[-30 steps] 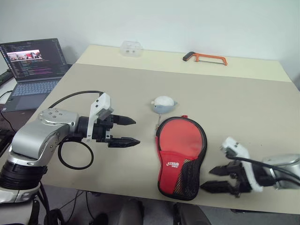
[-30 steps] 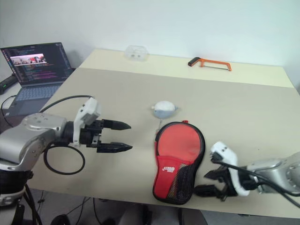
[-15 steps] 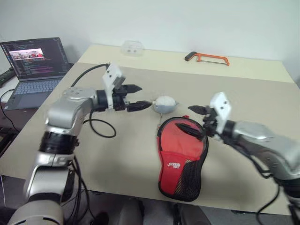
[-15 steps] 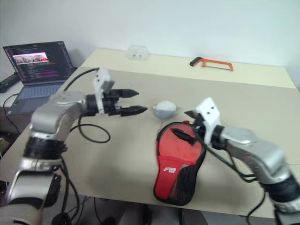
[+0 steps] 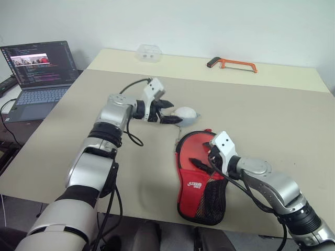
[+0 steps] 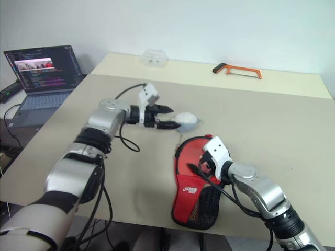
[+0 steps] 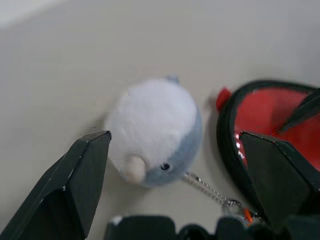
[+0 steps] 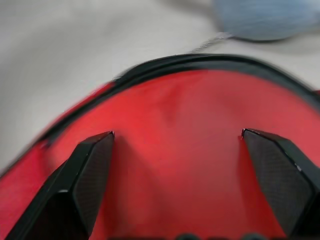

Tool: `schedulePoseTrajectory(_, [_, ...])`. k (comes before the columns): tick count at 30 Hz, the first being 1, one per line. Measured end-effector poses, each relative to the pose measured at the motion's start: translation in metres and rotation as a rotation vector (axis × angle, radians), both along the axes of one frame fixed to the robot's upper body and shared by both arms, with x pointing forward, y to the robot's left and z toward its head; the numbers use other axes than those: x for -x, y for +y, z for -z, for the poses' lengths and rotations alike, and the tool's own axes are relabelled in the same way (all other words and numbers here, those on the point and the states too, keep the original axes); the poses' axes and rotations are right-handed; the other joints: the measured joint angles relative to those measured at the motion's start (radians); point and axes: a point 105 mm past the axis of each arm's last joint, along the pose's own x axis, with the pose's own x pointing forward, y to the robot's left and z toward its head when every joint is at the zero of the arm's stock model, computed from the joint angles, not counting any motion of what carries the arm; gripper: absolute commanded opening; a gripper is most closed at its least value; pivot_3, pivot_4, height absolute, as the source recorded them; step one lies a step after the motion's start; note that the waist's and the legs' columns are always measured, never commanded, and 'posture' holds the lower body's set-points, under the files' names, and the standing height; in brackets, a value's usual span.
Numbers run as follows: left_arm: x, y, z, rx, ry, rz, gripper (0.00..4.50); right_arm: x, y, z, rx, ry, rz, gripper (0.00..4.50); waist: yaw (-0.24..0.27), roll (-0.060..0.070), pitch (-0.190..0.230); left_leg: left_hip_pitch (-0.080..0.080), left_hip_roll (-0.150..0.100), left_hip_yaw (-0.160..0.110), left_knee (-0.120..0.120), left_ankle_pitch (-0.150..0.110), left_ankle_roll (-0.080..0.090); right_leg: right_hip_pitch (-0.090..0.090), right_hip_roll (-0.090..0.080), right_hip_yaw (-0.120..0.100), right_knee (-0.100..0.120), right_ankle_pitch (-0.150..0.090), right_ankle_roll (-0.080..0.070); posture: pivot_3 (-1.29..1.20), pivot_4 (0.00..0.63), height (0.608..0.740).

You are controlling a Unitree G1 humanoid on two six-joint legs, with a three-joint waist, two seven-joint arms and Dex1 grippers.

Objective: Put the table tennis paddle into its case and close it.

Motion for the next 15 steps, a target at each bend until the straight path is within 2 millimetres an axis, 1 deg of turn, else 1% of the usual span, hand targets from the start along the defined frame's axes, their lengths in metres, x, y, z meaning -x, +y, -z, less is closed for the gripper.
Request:
schedulePoseTrajectory(3, [-0.008,-0.008,0.009,-0.069,-0.037,-0.037,4.50,0.000,0.002,0.001,0.003,0.003,0.001,4.48,0.000,-0.001,-0.001,0.001,-0.001,0.000,0.001,0.000,0.000,0.001,0.000,0.000,0.000,0.000,0.000,0.00,0.150,0.740])
schedulePoseTrajectory(7, [-0.018,-0.017,0.015,-0.147,-0.104,-0.107,4.50,0.000,0.002,0.003,0.022,-0.006,0.009,4.48,0.000,-0.004,-0.003,0.001,-0.001,-0.001,0.001,0.000,0.000,0.002,0.000,0.000,0.000,0.000,0.000,0.00,0.150,0.740])
schedulePoseTrajectory(12, [-0.024,-0.022,0.029,-0.218,-0.138,-0.181,4.50,0.001,0.004,0.004,0.029,-0.013,0.015,4.48,0.000,-0.005,-0.004,0.002,-0.002,-0.001,0.001,0.000,0.000,0.003,0.000,0.000,0.001,0.000,0.000,0.00,0.150,0.740])
schedulePoseTrajectory(15, [-0.026,-0.030,0.034,-0.233,-0.152,-0.208,3.95,0.001,0.006,0.005,0.029,-0.006,0.024,4.50,0.000,-0.005,-0.005,0.002,-0.002,-0.001,0.001,0.000,0.000,0.003,-0.001,0.000,0.001,0.000,0.000,0.00,0.150,0.740])
